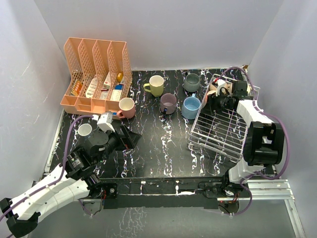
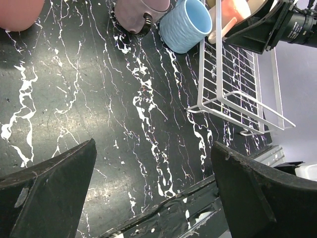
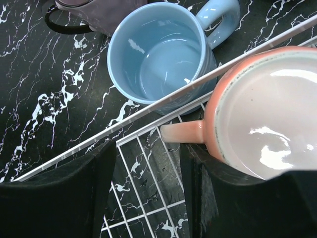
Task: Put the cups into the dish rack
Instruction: Turn the cup upside down in the dish rack, then pick up the cup at the center of the board.
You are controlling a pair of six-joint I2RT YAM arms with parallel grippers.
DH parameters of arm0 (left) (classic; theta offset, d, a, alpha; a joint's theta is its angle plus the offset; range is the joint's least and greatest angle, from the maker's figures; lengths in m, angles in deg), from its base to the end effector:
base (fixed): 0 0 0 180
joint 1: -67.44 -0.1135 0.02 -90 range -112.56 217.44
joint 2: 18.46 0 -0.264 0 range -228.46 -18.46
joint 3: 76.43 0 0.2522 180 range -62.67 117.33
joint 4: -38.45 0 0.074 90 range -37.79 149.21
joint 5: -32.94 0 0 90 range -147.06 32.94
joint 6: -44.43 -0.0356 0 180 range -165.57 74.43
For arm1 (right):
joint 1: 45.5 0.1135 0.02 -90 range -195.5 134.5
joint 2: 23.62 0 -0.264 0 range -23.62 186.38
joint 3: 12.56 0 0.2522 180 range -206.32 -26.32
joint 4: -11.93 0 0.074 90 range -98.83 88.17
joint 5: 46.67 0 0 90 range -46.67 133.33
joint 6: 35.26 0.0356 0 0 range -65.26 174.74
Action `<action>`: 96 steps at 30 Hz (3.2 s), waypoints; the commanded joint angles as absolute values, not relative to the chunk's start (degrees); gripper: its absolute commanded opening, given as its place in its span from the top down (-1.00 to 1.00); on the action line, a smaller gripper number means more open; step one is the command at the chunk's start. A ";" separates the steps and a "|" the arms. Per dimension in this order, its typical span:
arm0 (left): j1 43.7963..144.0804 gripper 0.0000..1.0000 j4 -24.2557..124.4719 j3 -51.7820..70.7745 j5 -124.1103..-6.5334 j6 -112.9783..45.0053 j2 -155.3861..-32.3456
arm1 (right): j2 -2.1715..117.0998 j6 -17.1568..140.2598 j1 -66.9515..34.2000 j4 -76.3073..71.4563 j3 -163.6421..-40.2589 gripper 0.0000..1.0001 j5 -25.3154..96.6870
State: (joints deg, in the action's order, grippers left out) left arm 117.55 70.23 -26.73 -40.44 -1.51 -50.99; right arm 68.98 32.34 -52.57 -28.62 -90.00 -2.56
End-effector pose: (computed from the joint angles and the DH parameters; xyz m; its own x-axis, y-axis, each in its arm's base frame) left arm 0.0995 -0.1032 0.3026 -0.5041 -0.4359 -0.7455 0.2883 0.7288 -0.6211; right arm 0.3317 -0.0154 0.2297 -0.6377 -0.1882 -0.7469 -0.6044 0.7234 0.3338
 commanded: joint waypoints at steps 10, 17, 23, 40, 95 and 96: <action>117.71 -0.86 72.51 -21.50 -40.99 -4.37 -52.46 | 56.21 31.76 -53.29 -25.81 -85.62 -0.16 -0.80; 117.63 -0.77 80.38 -10.98 -38.31 -11.22 -61.76 | 49.20 28.11 -53.22 -29.33 -87.22 -0.16 -9.18; 117.31 -0.68 90.31 0.76 -35.52 -18.27 -78.02 | 47.96 27.12 -49.37 -32.37 -91.95 -0.15 -22.55; 94.19 -0.61 92.27 25.31 -52.09 -46.88 -111.06 | 43.43 26.46 -44.74 -22.45 -78.92 -0.16 -31.85; 88.53 1.00 42.70 -16.70 -85.29 -8.05 -78.60 | 39.51 24.85 -47.27 -18.86 -74.11 -0.16 -41.20; 88.62 1.00 38.19 -19.63 -85.62 -5.03 -75.93 | 39.39 24.40 -47.02 -19.75 -74.64 -0.16 -41.41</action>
State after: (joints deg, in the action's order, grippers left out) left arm 88.30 64.29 -11.01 -79.52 -21.49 -85.64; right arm 41.66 26.86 -47.42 -20.49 -73.54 -37.36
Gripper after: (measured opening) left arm 0.064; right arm 0.579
